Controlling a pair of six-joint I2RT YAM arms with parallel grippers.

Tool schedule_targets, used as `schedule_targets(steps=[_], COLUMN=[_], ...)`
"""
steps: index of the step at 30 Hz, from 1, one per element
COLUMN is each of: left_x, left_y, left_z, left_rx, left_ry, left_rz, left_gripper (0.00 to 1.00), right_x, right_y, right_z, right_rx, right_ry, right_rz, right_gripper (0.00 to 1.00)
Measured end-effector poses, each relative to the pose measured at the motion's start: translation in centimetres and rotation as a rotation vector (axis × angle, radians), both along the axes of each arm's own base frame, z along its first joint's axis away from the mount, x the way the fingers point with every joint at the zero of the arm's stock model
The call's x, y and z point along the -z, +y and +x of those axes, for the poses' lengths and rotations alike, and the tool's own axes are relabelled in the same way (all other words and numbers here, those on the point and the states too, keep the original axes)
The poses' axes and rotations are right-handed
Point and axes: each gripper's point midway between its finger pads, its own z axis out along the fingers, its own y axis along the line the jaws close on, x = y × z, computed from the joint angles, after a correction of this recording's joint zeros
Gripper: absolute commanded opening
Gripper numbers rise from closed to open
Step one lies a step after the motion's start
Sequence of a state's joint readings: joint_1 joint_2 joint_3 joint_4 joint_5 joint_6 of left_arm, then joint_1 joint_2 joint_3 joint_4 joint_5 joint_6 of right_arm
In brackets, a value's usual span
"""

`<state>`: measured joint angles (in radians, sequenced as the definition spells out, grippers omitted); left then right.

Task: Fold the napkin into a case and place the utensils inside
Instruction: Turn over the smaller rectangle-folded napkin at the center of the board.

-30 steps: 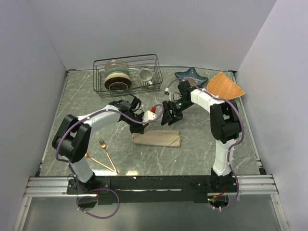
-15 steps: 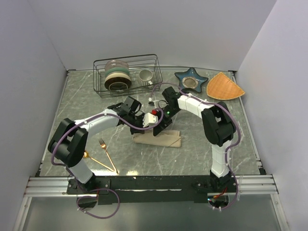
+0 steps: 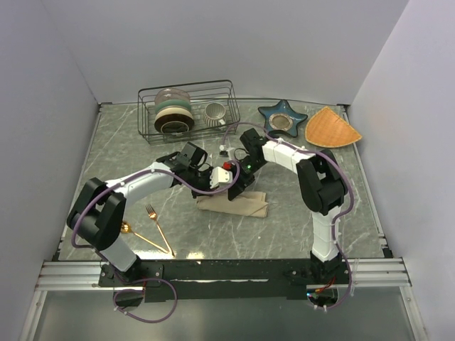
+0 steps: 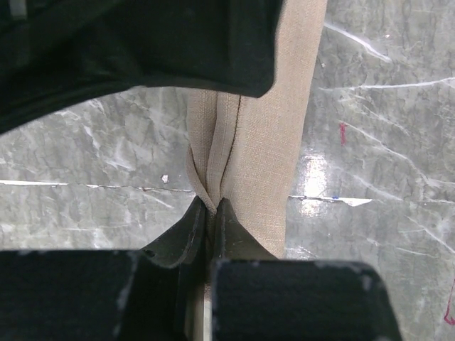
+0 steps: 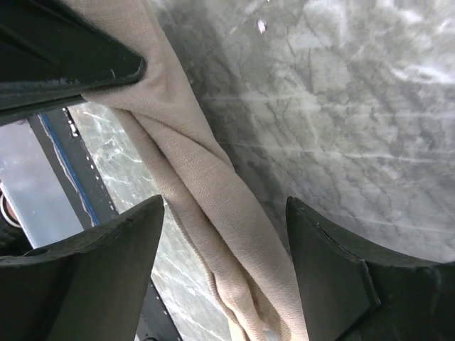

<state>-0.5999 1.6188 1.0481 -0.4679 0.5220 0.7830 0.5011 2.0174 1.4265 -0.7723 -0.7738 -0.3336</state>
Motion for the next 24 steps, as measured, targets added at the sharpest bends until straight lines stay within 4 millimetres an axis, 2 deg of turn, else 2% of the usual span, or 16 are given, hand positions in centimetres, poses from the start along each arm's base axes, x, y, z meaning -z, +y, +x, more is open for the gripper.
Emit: schedule_targets(steps=[2,4,8,9,13,14,16,19,20,22,23,24], left_x=[-0.14,-0.24,-0.33,-0.32,-0.26,-0.29,-0.34,-0.37,-0.38,-0.42,-0.48,-0.56], left_y=[0.07,0.11,0.01,0.00,-0.07,-0.10,-0.18,-0.22,-0.24,-0.28,-0.26,-0.24], left_z=[-0.09,-0.13,0.03,0.04,0.08,0.16,0.22,0.24,0.25,0.32,0.33,0.39], left_rx=[0.004,0.006,0.005,0.004,0.003,0.000,-0.004,-0.010,-0.012,-0.019,-0.031,-0.037], left_ry=[-0.007,-0.011,-0.021,-0.022,-0.024,-0.026,-0.026,-0.023,-0.022,-0.021,-0.014,-0.013], left_rz=[-0.002,-0.004,-0.010,-0.011,-0.015,-0.017,-0.021,-0.023,-0.024,-0.028,-0.030,-0.033], left_gripper=[0.01,0.01,0.01,0.01,0.01,0.01,0.01,0.12,0.25,0.40,0.51,0.54], right_x=[-0.16,-0.30,-0.17,-0.14,0.01,0.04,0.08,0.03,-0.02,-0.10,-0.16,-0.22], right_y=[0.21,0.53,0.61,0.59,0.44,0.43,0.39,0.32,0.29,0.17,0.02,-0.20], right_z=[0.27,0.41,-0.08,-0.19,-0.53,-0.53,-0.53,-0.46,-0.39,-0.23,-0.21,-0.10], right_rx=[-0.007,-0.018,-0.036,-0.038,-0.048,-0.047,-0.048,-0.046,-0.045,-0.042,-0.040,-0.036], right_ry=[-0.002,0.001,0.021,0.025,0.032,0.032,0.028,0.022,0.016,-0.004,-0.014,-0.030], right_rz=[0.011,0.028,0.044,0.045,0.045,0.045,0.043,0.037,0.034,0.027,0.019,0.008], right_gripper=[0.71,0.56,0.43,0.33,0.10,0.00,0.00,0.00,0.00,0.00,0.00,0.00])
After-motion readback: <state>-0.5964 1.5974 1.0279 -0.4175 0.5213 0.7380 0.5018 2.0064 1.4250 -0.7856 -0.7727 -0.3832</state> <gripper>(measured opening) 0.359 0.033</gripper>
